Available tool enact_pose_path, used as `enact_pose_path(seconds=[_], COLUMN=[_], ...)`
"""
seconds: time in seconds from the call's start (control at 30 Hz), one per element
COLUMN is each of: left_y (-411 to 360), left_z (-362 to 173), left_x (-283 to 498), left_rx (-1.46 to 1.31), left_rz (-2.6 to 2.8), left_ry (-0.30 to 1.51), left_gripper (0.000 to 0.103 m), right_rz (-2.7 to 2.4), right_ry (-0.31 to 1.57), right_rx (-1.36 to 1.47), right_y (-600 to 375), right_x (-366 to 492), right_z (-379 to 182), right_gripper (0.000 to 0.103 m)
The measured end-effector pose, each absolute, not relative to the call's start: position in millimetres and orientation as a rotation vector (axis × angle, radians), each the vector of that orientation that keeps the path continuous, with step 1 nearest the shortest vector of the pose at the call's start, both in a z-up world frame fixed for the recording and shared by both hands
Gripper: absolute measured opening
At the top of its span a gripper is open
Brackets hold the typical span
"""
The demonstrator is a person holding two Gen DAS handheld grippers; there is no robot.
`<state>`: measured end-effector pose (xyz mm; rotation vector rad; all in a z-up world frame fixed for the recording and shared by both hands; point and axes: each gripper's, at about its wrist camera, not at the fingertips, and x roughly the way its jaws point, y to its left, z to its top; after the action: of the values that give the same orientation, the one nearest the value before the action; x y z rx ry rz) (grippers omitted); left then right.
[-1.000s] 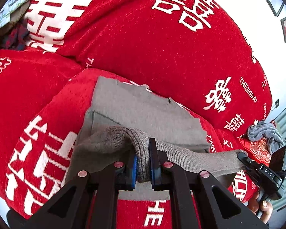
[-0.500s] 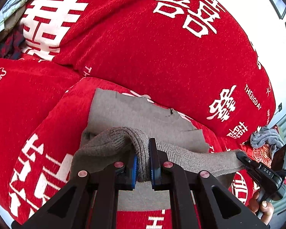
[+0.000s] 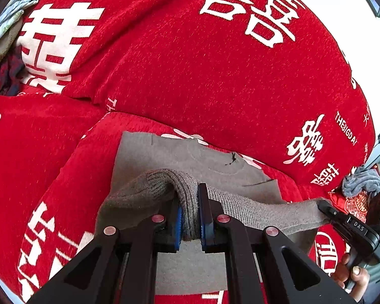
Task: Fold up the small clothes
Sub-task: 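Lift the hem with both tools and fold it up toward the collar, then open both tools to release the hem onto the sweater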
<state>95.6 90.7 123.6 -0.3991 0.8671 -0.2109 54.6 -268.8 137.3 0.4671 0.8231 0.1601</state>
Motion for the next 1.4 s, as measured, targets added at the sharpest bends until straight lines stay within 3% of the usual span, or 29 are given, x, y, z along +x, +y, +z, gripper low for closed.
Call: enact_pose_path(seconds=[0.57,1.27,1.4], left_y=[78,65,70], left_z=[96,23,5], left_x=[156,238,246], left_rx=[-0.387,-0.356,-0.396], left_rz=[-0.189,-0.144,-0.140], left_ry=[0.934,1.076,1.147], left_gripper=[0.012,0.012,0.015], right_rz=[0.112,0.045,0.056], right_ry=[0.880,0.983,1.007], right_rx=[0.464,0.482,0.514], right_y=[-272,-285,-291], right_x=[111,180,186], right_z=[112,36,23], right_gripper=[0.014,0.014,0.019])
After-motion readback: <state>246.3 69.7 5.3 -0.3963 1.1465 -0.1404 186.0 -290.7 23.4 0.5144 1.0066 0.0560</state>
